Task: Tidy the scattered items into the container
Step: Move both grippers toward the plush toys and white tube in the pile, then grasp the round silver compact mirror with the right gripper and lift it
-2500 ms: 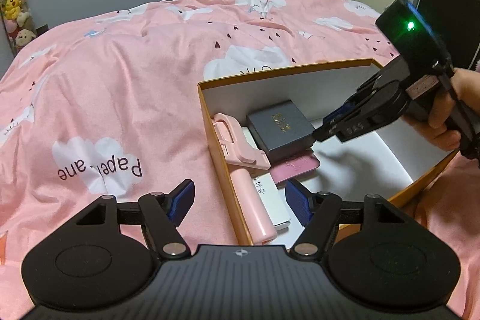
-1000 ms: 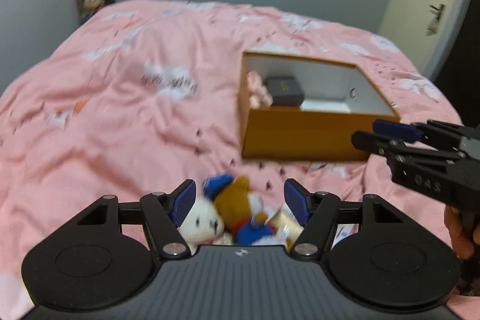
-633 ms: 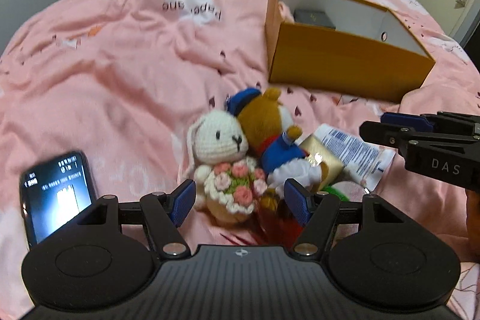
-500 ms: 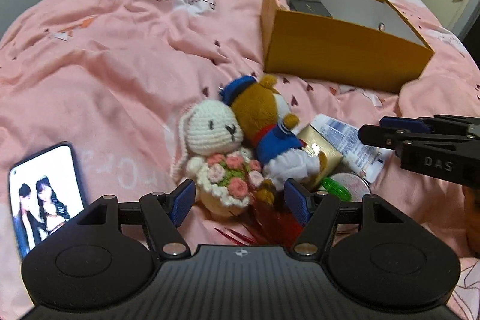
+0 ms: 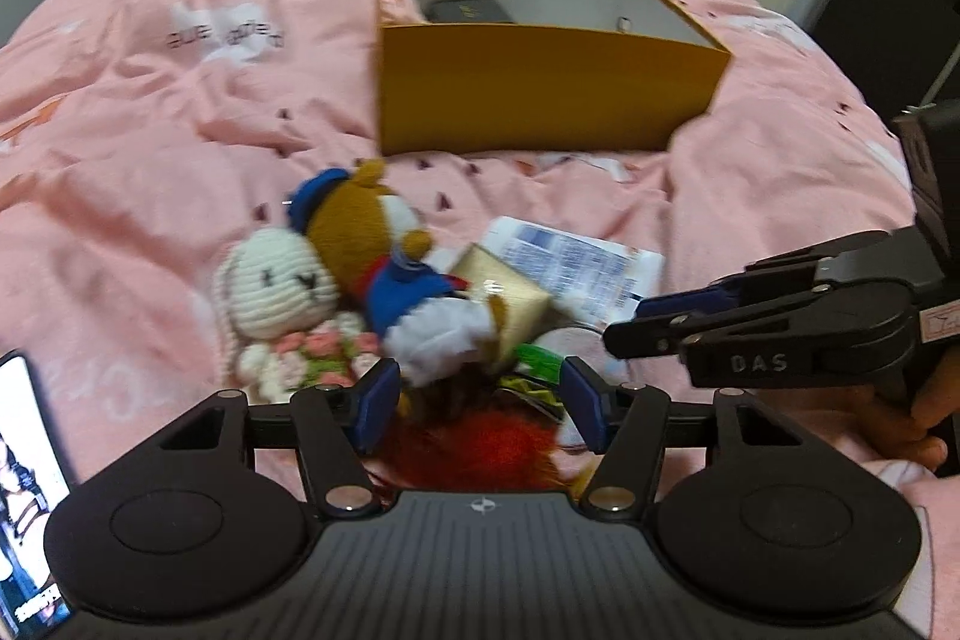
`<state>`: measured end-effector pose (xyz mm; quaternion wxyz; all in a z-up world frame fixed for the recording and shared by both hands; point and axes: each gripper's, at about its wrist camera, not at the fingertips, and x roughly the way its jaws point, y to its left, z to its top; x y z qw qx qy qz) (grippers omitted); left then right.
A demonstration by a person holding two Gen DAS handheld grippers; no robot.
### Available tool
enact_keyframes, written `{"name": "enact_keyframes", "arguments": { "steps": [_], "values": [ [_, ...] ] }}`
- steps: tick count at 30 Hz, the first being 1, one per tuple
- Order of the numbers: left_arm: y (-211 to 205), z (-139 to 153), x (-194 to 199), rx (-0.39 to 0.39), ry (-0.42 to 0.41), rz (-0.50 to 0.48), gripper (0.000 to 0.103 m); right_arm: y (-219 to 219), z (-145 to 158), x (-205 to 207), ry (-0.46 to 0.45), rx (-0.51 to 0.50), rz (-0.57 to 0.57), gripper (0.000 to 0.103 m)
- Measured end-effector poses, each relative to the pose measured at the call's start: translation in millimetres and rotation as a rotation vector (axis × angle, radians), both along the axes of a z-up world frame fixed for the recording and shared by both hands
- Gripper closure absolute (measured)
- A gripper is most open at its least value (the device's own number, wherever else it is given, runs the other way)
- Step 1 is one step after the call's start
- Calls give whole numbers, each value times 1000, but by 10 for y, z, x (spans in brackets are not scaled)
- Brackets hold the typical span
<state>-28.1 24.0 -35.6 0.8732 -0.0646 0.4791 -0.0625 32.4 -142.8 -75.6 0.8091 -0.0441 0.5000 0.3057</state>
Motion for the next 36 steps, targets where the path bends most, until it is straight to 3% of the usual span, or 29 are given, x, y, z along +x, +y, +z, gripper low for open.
{"name": "enact_keyframes", "arguments": {
  "steps": [12, 20, 23, 27, 32, 36],
  "values": [
    [-36, -95, 44, 6, 41, -14, 34, 4, -429, 176, 209, 7, 1, 71],
    [-31, -87, 31, -5, 41, -10, 34, 11, -558, 268, 276, 71, 18, 75],
    [-13, -63, 15, -11, 32, -5, 34, -6, -494, 233, 263, 105, 33, 83],
    [-17, -65, 20, -14, 35, -8, 34, 48, -330, 123, 203, 113, 95, 84],
    [-30, -83, 27, -9, 43, -12, 34, 70, -441, 184, 248, 106, 71, 83],
    [-47, -42, 16, -2, 24, -20, 36, 68, -388, 150, 220, 100, 65, 86]
  ]
}}
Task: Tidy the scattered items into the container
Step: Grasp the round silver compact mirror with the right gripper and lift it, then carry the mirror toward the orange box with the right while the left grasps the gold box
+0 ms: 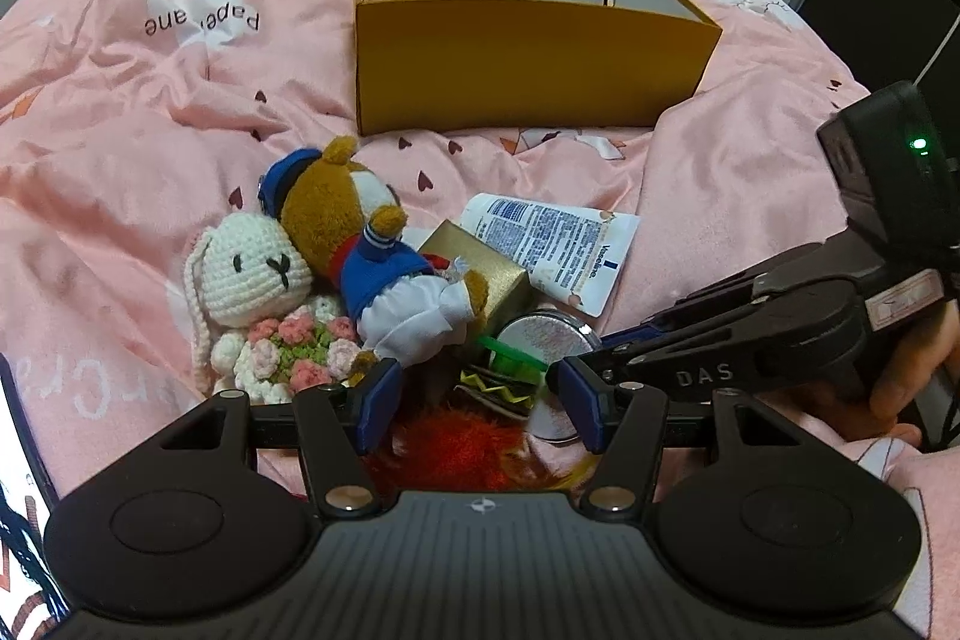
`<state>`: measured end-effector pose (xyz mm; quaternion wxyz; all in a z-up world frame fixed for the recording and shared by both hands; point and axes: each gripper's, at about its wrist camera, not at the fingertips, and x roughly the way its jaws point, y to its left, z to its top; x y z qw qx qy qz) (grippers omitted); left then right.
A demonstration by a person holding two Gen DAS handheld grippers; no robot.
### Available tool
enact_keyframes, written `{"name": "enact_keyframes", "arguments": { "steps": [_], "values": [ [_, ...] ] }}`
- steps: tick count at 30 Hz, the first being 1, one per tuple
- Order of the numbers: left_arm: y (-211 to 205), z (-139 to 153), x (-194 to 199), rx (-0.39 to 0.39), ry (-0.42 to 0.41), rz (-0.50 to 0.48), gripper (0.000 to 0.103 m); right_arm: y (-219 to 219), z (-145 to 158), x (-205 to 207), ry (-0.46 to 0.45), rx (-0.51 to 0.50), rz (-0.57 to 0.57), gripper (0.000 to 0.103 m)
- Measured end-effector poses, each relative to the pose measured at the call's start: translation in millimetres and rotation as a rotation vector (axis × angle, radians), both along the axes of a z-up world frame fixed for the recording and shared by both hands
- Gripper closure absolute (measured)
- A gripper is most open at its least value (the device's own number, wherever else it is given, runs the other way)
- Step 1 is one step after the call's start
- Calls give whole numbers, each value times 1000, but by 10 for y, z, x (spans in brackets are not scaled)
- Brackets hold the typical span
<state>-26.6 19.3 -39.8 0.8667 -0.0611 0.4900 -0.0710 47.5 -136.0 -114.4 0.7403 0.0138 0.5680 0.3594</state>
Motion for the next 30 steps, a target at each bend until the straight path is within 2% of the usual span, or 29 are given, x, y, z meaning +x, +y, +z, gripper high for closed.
{"name": "enact_keyframes", "arguments": {
  "steps": [5, 10, 14, 18, 21, 25, 30],
  "values": [
    [-15, 85, 17, 5, -44, -24, 38, -53, 247, -77, -99, -2, 18, 88],
    [-76, 112, 115, 38, -61, -72, 38, -98, 627, -154, -311, -44, 52, 88],
    [-163, 105, 224, 95, -75, -132, 38, -195, 877, -116, -424, -57, 25, 88],
    [-217, 87, 393, 174, -84, -189, 38, -360, 985, 56, -405, -9, -52, 88],
    [-263, 58, 549, 218, -71, -272, 30, -417, 955, 160, -380, -4, -93, 88],
    [-371, -55, 757, 257, 3, -425, 28, -453, 859, 245, -336, 13, -110, 88],
    [-414, -251, 1014, 289, 109, -510, 23, -506, 762, 323, -312, 34, -125, 88]
  ]
}}
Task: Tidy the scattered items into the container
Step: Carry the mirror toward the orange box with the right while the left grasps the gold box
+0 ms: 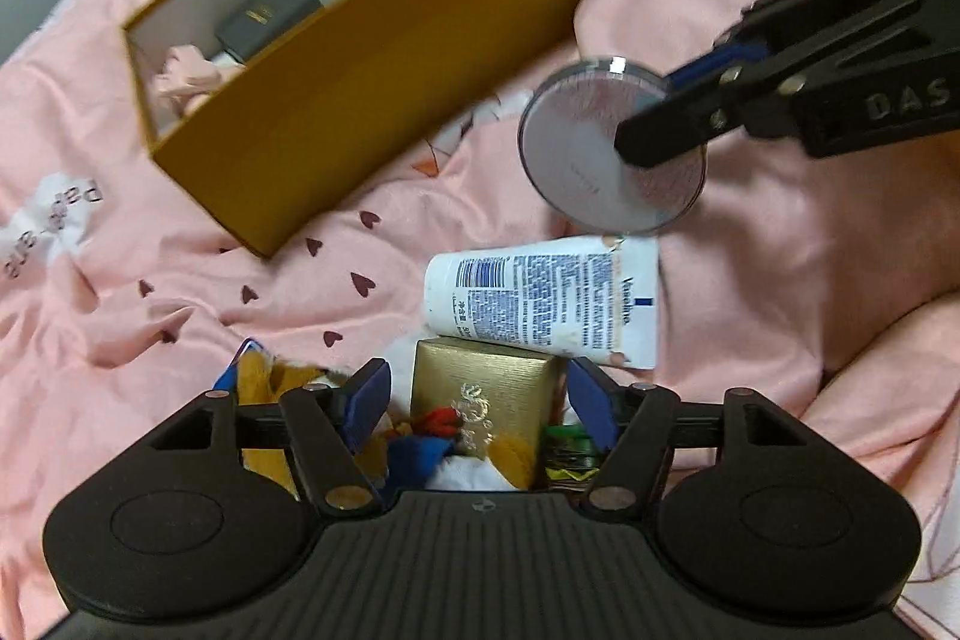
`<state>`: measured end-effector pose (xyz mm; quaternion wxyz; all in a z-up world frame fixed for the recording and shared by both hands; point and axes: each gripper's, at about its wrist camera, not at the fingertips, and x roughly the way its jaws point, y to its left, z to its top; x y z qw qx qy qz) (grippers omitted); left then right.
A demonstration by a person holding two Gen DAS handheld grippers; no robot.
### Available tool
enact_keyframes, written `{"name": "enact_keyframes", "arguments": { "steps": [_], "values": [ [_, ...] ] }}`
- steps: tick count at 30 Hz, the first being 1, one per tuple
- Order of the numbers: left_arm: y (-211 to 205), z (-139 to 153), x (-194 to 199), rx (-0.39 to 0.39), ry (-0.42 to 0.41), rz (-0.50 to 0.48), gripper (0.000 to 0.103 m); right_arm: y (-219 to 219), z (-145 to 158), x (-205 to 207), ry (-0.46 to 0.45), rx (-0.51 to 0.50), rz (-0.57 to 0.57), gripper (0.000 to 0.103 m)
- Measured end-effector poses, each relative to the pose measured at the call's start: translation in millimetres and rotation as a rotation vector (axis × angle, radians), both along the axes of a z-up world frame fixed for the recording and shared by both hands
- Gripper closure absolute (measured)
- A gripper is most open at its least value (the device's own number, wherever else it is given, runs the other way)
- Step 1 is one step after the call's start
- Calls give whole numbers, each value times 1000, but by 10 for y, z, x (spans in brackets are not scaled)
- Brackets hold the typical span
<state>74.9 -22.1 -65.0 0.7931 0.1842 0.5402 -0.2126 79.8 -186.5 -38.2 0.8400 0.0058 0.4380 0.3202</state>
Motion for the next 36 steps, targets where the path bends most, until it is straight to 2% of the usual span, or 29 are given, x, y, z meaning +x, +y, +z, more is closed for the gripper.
{"name": "enact_keyframes", "arguments": {
  "steps": [4, 9, 12, 14, 16, 23, 30, 36],
  "values": [
    [-12, -186, 164, 13, 96, -23, 23, -42, -76, 78, 16, 3, -17, 88],
    [-29, -343, 261, 7, 155, -28, 23, -48, -200, 133, 32, -7, -12, 88],
    [-56, -424, 248, 31, 165, -36, 23, -63, -261, 167, 46, -3, -16, 88],
    [-68, -463, 223, 47, 161, -28, 28, -74, -291, 186, 56, 2, -19, 88],
    [-69, -464, 180, 52, 147, -22, 29, -76, -311, 199, 61, 3, -20, 88],
    [109, -315, 11, -6, 104, 81, 30, -50, -313, 204, 52, -11, -20, 88],
    [344, -14, -121, -162, 52, 203, 31, -1, -255, 127, 2, -32, -1, 88],
    [298, 318, -8, -230, -12, 233, 31, 46, -174, 76, -42, -63, 22, 88]
  ]
}}
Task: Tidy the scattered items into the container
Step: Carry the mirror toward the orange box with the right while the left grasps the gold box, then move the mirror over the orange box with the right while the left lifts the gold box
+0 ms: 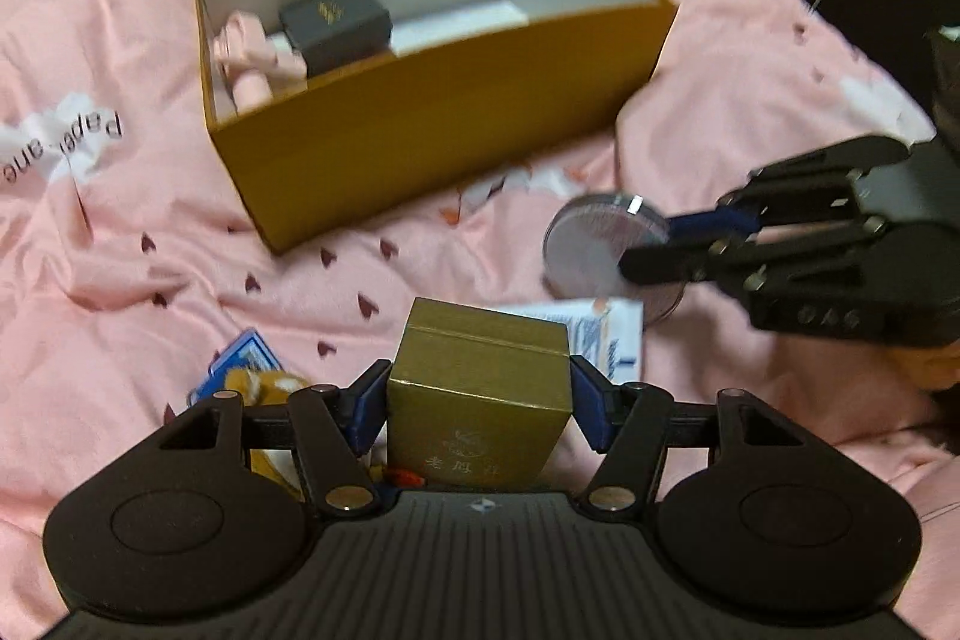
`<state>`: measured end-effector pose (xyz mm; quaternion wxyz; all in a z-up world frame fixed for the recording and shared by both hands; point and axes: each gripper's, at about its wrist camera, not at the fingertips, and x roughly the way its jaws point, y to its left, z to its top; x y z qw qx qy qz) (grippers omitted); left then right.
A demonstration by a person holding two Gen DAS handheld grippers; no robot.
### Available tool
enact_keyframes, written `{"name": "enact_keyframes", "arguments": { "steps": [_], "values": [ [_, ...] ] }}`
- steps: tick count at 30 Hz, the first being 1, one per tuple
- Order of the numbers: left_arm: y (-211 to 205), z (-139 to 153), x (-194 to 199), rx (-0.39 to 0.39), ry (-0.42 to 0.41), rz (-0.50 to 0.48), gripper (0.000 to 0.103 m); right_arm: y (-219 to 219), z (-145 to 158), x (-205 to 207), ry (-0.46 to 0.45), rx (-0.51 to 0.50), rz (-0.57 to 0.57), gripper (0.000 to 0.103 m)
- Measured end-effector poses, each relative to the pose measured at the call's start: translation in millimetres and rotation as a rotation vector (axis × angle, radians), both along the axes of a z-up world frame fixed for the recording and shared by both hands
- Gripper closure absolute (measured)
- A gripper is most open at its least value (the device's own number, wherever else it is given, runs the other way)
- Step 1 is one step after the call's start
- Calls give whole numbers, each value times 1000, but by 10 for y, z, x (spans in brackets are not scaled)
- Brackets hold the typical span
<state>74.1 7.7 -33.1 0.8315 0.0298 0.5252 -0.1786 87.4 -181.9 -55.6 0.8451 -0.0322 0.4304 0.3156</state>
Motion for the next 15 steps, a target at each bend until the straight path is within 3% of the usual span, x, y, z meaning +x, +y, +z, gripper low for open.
{"name": "enact_keyframes", "arguments": {
  "steps": [15],
  "values": [
    [129, 498, 301, -25, -160, 43, 31, 88, 620, 68, -254, -132, 126, 88]
  ]
}}
